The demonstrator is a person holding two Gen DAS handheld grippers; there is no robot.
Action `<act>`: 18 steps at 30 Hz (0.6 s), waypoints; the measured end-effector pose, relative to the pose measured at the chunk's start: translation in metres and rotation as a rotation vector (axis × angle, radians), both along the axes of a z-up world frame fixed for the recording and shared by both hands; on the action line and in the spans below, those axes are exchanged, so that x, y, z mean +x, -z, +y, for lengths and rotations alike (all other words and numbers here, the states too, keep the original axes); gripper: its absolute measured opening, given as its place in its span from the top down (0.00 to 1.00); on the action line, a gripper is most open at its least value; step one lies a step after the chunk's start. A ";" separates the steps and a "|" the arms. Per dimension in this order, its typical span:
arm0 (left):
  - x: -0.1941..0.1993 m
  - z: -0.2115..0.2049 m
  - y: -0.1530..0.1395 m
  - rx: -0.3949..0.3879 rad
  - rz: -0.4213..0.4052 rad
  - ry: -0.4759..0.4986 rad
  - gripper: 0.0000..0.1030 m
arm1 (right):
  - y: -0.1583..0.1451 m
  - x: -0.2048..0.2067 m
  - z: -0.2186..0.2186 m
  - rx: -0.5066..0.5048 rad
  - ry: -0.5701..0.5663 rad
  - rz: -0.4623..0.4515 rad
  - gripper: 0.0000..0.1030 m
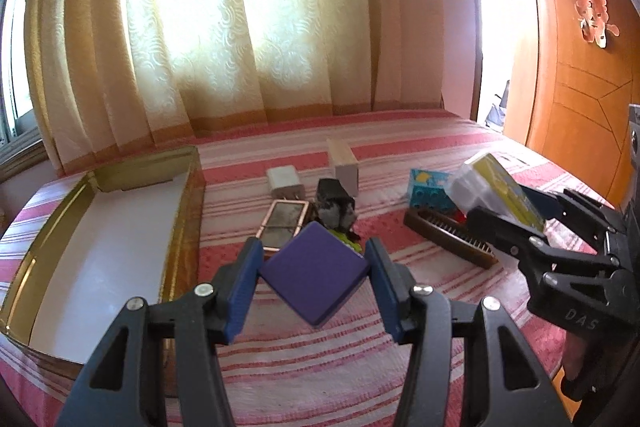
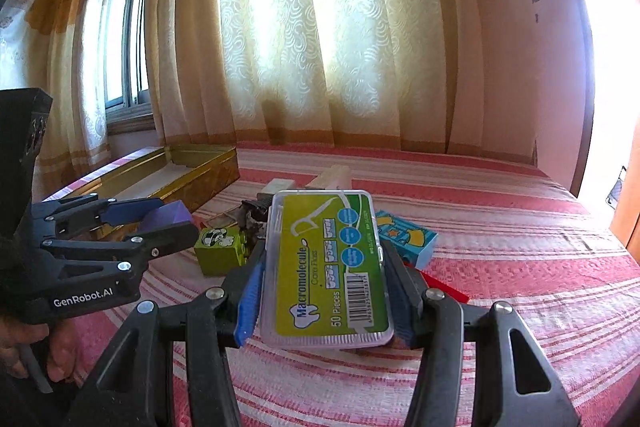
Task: Organize rigid objects
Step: 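Grasp the purple block with the left gripper while the right gripper lifts the floss box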
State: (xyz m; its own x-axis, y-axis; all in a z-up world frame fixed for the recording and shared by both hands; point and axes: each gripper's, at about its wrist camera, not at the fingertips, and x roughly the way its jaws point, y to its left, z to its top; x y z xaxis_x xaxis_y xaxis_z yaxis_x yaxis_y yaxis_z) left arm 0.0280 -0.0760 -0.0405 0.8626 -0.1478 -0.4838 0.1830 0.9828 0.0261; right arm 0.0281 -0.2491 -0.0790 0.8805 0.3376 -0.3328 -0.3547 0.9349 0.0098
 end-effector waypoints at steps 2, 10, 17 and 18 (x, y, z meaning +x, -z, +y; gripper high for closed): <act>-0.002 0.001 -0.001 0.000 -0.017 -0.005 0.49 | 0.000 -0.002 -0.001 0.004 0.006 -0.014 0.46; -0.011 0.007 -0.005 -0.024 -0.065 -0.029 0.49 | -0.002 -0.011 -0.003 0.017 0.022 -0.072 0.46; -0.017 0.009 -0.007 -0.030 -0.108 -0.046 0.49 | -0.002 -0.018 -0.006 0.029 0.039 -0.124 0.46; -0.018 0.010 -0.007 -0.031 -0.113 -0.051 0.49 | -0.002 -0.019 -0.006 0.030 0.041 -0.128 0.46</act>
